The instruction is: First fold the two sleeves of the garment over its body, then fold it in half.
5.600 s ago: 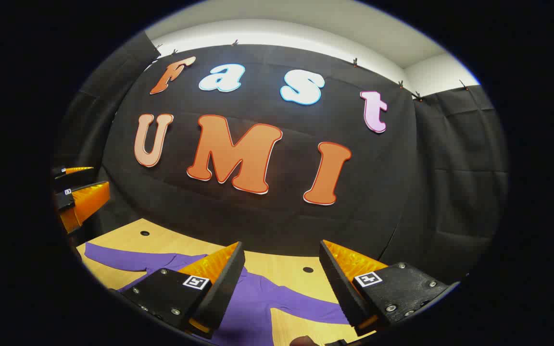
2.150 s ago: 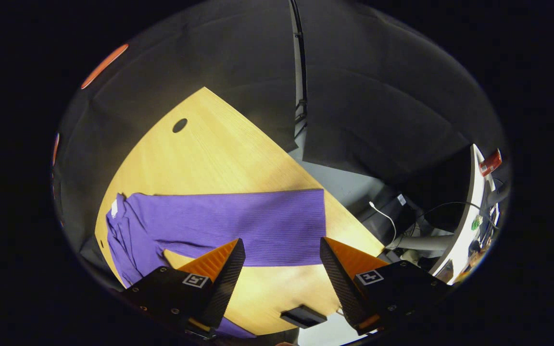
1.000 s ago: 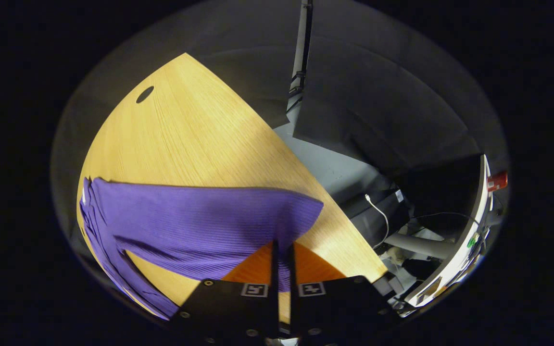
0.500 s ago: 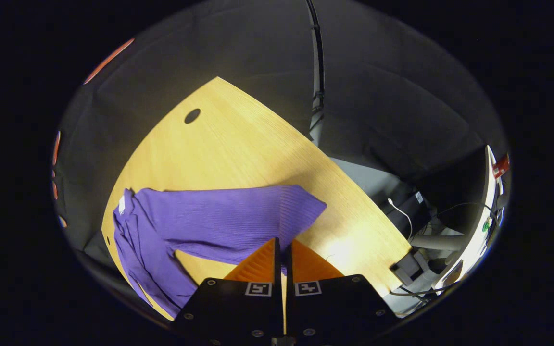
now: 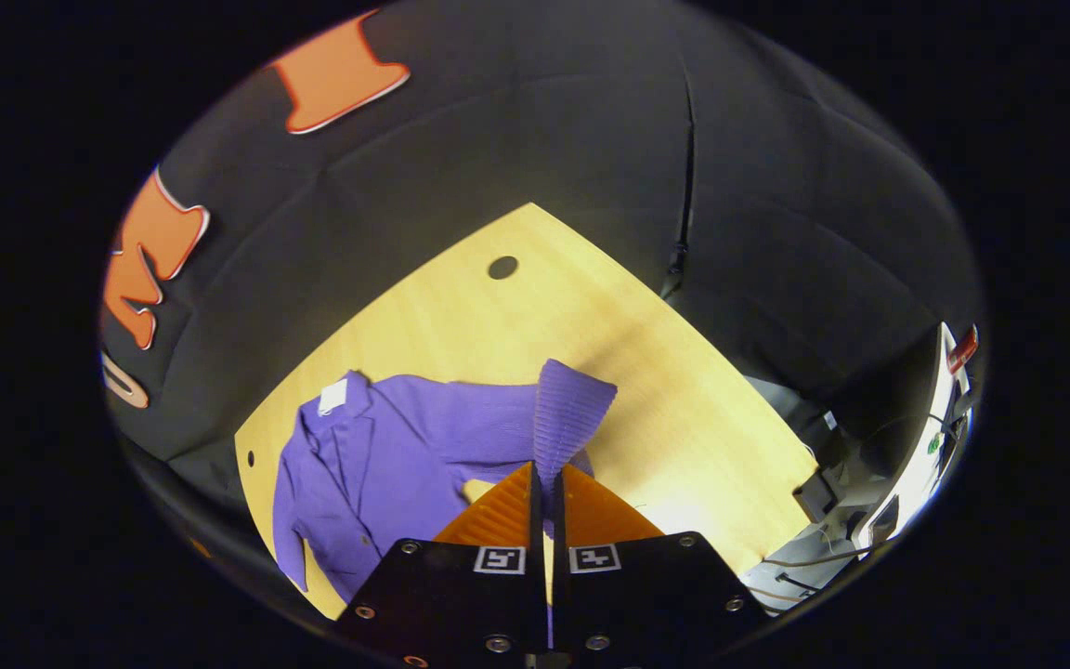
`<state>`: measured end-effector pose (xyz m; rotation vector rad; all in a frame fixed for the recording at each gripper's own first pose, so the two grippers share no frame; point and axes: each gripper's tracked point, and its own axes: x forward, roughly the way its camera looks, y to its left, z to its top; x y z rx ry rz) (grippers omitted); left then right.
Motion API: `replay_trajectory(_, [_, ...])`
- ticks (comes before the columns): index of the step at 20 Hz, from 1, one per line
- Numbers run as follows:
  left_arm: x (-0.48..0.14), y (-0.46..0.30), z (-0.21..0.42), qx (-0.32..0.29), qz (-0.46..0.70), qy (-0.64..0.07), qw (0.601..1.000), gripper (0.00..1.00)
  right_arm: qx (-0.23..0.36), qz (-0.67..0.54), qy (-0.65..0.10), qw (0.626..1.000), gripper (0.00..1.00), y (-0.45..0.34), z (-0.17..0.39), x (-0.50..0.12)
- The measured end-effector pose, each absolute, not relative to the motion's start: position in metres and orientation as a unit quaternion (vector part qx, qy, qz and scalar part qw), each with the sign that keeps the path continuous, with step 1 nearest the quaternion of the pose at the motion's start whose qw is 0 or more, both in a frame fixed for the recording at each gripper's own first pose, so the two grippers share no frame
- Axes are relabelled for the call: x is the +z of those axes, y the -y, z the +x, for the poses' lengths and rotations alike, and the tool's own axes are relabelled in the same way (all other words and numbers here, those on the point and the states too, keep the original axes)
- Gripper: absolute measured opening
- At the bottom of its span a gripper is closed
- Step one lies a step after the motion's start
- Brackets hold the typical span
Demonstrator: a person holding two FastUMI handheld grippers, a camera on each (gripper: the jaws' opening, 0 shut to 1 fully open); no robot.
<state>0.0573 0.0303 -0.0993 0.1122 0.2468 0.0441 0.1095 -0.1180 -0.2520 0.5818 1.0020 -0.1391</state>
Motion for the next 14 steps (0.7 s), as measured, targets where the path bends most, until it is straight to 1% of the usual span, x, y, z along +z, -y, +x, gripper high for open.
replay_trajectory(5, [-0.103, -0.062, 0.054, 0.030, 0.041, -0.121, 0.991, 0.97, -0.021, 0.231, -0.457, 0.859, 0.03, 0.057, 0.124, -0.210])
replay_trajectory(8, [-0.106, -0.086, 0.047, 0.046, 0.033, -0.122, 0.991, 0.97, 0.011, 0.212, -0.450, 0.867, 0.03, 0.022, 0.135, -0.186])
replay_trajectory(14, [-0.114, -0.152, 0.022, 0.116, 0.028, -0.133, 0.984, 0.97, 0.082, 0.180, -0.439, 0.877, 0.03, -0.058, 0.158, -0.147])
